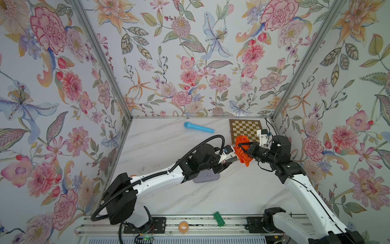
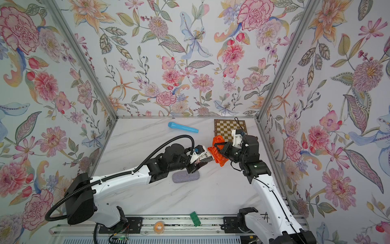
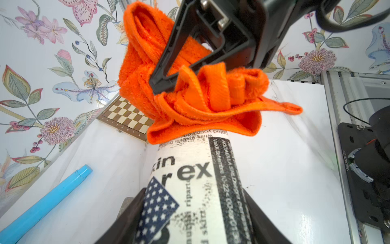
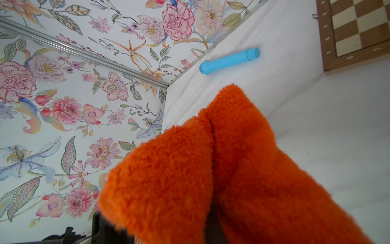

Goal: Wipe the eyeglass case
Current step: Wipe the dirt from the eyeglass case.

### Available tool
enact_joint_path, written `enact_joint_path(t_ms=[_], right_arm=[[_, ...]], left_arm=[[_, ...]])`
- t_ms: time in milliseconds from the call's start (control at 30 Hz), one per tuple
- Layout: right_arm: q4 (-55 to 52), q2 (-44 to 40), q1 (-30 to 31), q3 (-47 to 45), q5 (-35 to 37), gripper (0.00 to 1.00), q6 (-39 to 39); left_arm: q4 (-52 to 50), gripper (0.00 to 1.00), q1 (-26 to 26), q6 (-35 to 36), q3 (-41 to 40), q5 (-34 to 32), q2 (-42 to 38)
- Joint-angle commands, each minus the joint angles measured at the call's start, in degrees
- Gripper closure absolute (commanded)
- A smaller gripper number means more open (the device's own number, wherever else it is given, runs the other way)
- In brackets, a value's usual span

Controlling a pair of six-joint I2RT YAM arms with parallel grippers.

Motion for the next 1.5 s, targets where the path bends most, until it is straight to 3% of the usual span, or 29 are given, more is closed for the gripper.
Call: enact_joint_path(t_ms=[0,100,200,467,600,700,833,900,967,1100,1333,1467], right_arm=[[1.52,0.35,8.39,0.35,0.50,1.00,2.67],[6.80,1.79,13.70,-0.89,1.64,1.00,5.79],[5.01,2.01,13.66,-0.65,2.43,1.00,3.63],[-12.15,-0.33,-7.84,5.96,-2.86,1.00,-7.65],[-19.43,1.17,-10.78,17.09,-1.95,1.00,-11.90],[-22.30,4.36,-9.41,25.97,-2.94,1.00,-12.44],[-23.84,9.33,0.25,33.87,-0.05,1.00,-12.48],[-21.02,11.63,5.82,33.59,-0.17,1.00,-10.59],[-12.65,13.80,8.86,28.86,-5.11,1.00,-4.69],[-10.34,13.93,10.57,21.33,-5.68,1.00,-3.28],[-25.61,10.22,-2.31,17.50,-4.48,1.00,-14.26],[-24.10,11.14,3.59,19.36,-3.03,1.00,-12.64]], left_arm=[[7.12,0.65,0.50,-1.19,1.53,-0.46,-1.91],[7.75,0.66,0.54,-1.62,1.89,-0.35,-1.20],[7.86,0.66,0.46,-1.44,1.90,-0.17,-1.33],[1.23,0.66,0.28,2.07,2.90,-0.17,-4.22],[-1.31,0.65,-2.33,11.73,1.69,-6.79,-6.80],[0.91,0.65,-6.05,24.83,-0.56,-18.11,-7.49],[11.18,0.67,-9.41,42.88,-5.00,-26.93,-6.62],[17.65,0.67,-10.57,50.96,-6.52,-29.75,-5.09],[24.06,0.68,-11.01,56.02,-7.24,-31.84,-3.19],[27.70,0.68,-10.89,58.83,-7.19,-32.49,-2.44],[29.11,0.68,-10.21,58.21,-8.99,-32.89,-3.81],[28.24,0.68,-9.93,57.59,-8.34,-33.50,-3.13]])
